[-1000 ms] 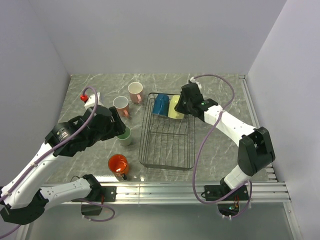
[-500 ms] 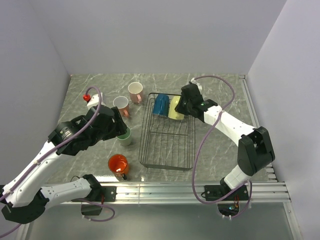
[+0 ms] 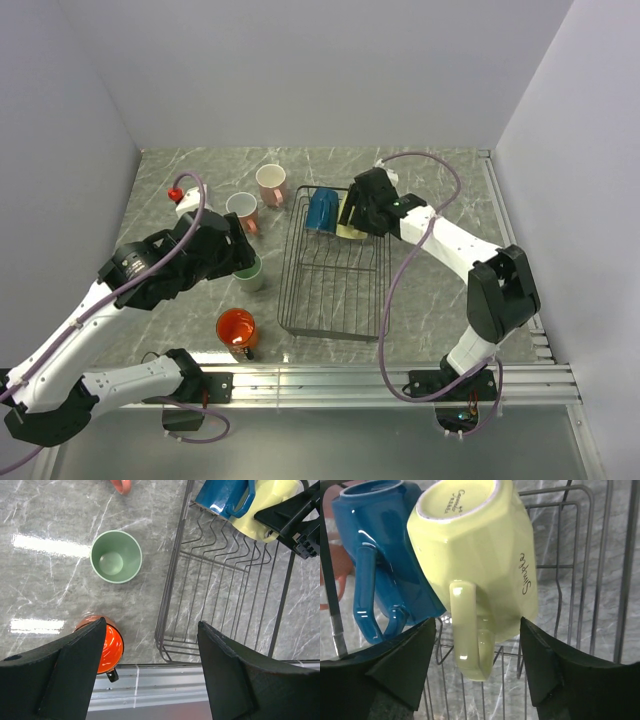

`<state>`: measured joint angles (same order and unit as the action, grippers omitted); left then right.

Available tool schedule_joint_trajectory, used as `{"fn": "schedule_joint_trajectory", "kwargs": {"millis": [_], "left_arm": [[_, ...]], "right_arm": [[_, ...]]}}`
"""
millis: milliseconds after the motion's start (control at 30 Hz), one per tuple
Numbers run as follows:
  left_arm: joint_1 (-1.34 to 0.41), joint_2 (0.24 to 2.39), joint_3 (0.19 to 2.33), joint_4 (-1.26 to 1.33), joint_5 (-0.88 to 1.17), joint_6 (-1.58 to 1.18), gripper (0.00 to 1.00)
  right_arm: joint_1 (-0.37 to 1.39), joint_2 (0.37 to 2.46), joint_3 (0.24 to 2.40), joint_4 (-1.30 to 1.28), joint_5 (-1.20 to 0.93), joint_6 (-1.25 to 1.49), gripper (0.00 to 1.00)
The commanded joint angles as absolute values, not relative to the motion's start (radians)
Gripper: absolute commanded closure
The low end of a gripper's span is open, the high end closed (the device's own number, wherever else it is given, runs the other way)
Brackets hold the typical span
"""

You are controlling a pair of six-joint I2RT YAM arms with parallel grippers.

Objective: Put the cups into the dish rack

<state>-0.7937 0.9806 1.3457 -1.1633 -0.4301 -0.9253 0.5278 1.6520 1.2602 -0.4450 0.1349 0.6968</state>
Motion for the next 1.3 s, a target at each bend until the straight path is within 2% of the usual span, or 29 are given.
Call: {"fn": "schedule_joint_trajectory", "kwargs": {"millis": [0, 100, 133, 167, 400, 567, 833, 1033, 1267], "left_arm": [[-0.798, 0.979, 1.347, -1.132, -0.419, -0.91, 0.21], [-0.798, 0.98, 1.35, -1.132, -0.42, -0.91, 0.21], [-0.798, 0.982, 1.35, -1.137, -0.422, -0.908, 0.21], [-0.798, 0.985, 1.347, -1.135, -0.425, -0.908, 0.21], [-0.798, 1.078, 1.281, -1.17, -0.425, -0.942, 0.19], [-0.776, 1.212, 1.203, -1.167, -0.44, -0.947, 0.19], [-0.526, 1.252, 1.184, -1.002, -0.347, -0.798, 0.21], [-0.453, 1.287, 1.137, -0.919, -0.279, -0.744, 0.22], [-0.434, 1.324, 1.066, -0.854, -0.27, -0.739, 0.28]], "right_arm": [[0.528, 1.641, 1.345, -0.5, 0.19, 0.689, 0.23], [0.531, 1.62, 1.413, -0.561, 0.233, 0.675, 0.19], [0.531, 1.605, 1.449, -0.58, 0.248, 0.67, 0.04], [0.529, 1.595, 1.466, -0.613, 0.279, 0.666, 0.04], [0.528, 1.474, 1.566, -0.741, 0.351, 0.64, 0.03], [0.528, 1.301, 1.482, -0.767, 0.305, 0.63, 0.03], [0.529, 1.007, 1.261, -0.833, 0.244, 0.634, 0.03], [0.529, 0.884, 1.183, -0.914, 0.271, 0.626, 0.04], [0.529, 0.789, 1.131, -0.991, 0.293, 0.624, 0.04]]}}
